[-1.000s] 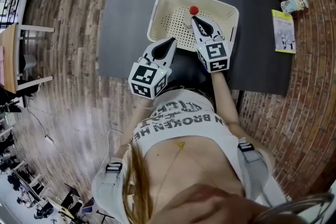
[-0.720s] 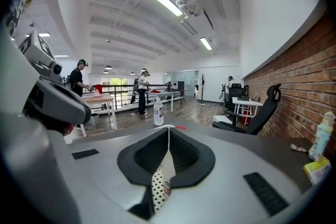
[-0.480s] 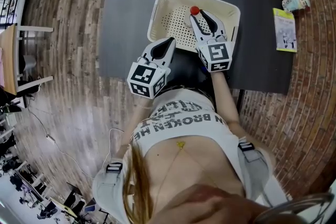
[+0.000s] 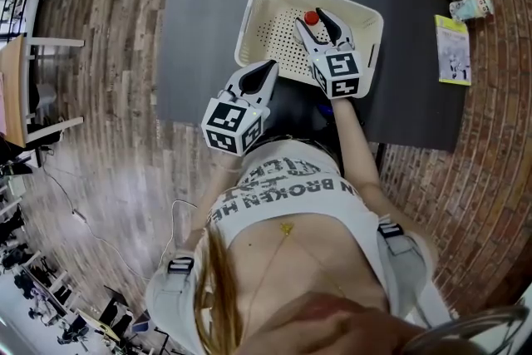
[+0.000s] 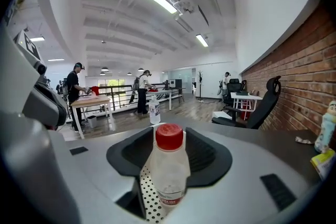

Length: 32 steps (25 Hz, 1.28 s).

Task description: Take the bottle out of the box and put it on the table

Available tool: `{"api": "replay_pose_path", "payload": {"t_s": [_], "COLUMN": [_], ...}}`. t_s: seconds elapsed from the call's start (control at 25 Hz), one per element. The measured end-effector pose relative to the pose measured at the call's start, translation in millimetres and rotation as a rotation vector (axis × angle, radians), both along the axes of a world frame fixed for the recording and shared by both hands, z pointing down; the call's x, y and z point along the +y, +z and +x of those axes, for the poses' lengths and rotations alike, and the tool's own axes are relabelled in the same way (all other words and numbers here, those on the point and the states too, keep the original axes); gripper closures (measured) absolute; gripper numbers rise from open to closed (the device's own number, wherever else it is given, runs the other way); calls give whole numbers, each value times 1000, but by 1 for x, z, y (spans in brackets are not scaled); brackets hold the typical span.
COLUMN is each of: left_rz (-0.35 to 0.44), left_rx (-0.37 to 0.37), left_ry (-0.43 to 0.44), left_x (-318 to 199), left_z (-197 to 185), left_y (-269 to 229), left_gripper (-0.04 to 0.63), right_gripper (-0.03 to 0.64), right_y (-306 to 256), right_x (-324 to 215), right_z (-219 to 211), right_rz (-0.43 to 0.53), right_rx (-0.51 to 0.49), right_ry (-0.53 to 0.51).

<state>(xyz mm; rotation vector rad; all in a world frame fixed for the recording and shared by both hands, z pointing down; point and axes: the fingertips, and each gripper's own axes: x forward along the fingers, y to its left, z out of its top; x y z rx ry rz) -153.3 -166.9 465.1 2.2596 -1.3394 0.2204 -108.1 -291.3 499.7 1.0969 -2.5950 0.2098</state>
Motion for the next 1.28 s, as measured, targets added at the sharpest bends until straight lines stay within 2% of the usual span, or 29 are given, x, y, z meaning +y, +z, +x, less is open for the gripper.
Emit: {"api": "replay_pose_path", "payload": {"t_s": [0.08,0.52,1.28], "left_rz": [-5,-15,-2], "left_rx": [-1,11,12], "left_ry": [0,12,-2], "left_x": [-2,-4,7], "left_z": [-1,3,0], "left_y": [3,8,2], "left_gripper": [592,592,592], "right_gripper": [457,460,460], "right_y": [4,5,2], "right_x": [-1,2,3], "right_z": [0,-2,-1], "right_rz": [-10,21,-13], "right_rx": [4,9,24], "right_ry": [0,-8,-20]}}
